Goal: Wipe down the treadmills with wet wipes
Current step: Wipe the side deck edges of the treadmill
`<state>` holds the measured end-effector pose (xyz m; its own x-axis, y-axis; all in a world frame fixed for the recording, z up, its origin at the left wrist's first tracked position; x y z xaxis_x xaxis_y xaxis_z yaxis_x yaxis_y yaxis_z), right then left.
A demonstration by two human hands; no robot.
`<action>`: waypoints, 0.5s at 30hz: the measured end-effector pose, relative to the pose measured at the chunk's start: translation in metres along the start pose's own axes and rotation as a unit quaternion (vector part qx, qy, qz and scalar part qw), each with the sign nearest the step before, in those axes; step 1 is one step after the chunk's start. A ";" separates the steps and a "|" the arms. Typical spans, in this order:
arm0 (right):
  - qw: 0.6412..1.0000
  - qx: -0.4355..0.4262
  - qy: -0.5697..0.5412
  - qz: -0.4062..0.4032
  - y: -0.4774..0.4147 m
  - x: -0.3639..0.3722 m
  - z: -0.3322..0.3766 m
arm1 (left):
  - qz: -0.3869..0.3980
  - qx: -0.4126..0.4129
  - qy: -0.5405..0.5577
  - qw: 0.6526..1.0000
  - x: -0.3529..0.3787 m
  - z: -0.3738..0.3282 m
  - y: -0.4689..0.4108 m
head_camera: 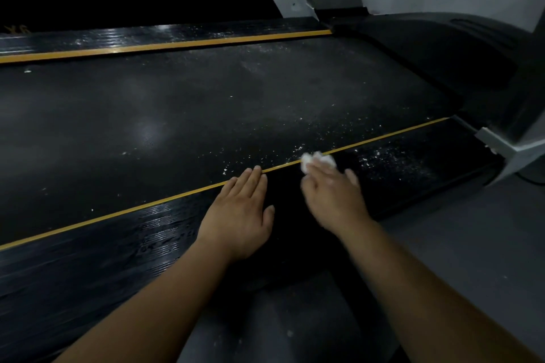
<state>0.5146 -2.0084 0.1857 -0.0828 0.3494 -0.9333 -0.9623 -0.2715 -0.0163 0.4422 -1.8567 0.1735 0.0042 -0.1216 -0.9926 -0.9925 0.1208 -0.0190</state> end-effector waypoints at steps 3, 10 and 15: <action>0.991 -0.119 -0.028 0.059 0.032 0.023 0.054 | -0.001 0.003 0.006 1.000 0.001 0.000 -0.001; 0.999 -0.002 0.042 0.021 -0.002 -0.003 -0.018 | 0.000 0.004 -0.001 1.000 0.003 -0.006 -0.007; 0.994 -0.102 0.012 0.027 0.041 0.005 0.008 | -0.006 0.032 0.012 0.999 0.005 -0.025 -0.021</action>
<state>0.4723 -2.0101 0.1831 -0.1248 0.3090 -0.9428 -0.8835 -0.4671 -0.0362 0.4600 -1.8842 0.1715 0.0118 -0.1461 -0.9892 -0.9826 0.1818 -0.0386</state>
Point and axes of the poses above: each hand's wrist, its own y-axis away from the middle knuckle, its own x-axis out of the palm, z = x × y, the point moved 8 cm from there along -y, towards the middle knuckle, and after that the axes turned 4 degrees about -y, right-handed, at the moved point
